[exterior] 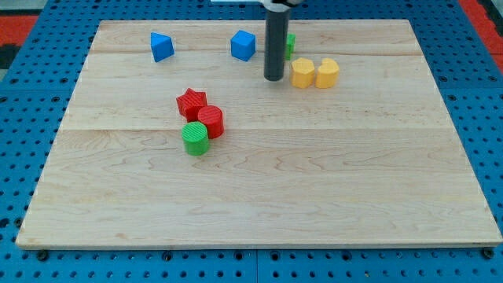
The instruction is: Place the green blocks to the bottom of the yellow blocks
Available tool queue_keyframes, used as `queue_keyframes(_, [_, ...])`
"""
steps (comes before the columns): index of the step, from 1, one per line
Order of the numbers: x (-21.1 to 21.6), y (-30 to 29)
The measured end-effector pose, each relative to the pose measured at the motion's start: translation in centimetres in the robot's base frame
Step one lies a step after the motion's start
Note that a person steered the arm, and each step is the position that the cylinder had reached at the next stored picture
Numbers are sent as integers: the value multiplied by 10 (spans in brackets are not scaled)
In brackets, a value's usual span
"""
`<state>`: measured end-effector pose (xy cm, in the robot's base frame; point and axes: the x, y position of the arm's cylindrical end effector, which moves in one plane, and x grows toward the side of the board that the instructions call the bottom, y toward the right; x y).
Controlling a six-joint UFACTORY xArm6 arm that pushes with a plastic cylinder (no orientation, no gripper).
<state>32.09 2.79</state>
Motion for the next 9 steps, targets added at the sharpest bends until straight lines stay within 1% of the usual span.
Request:
queue_keyframes(1, [-30,64])
queue_keyframes(2, [-58,109])
queue_keyframes(3, [-93,64])
queue_keyframes(5, [-45,-29])
queue_keyframes(6, [-2,-47])
queue_keyframes(7, [-7,-55])
queue_keyframes(8, [13,-61])
queue_keyframes(9, [88,-39])
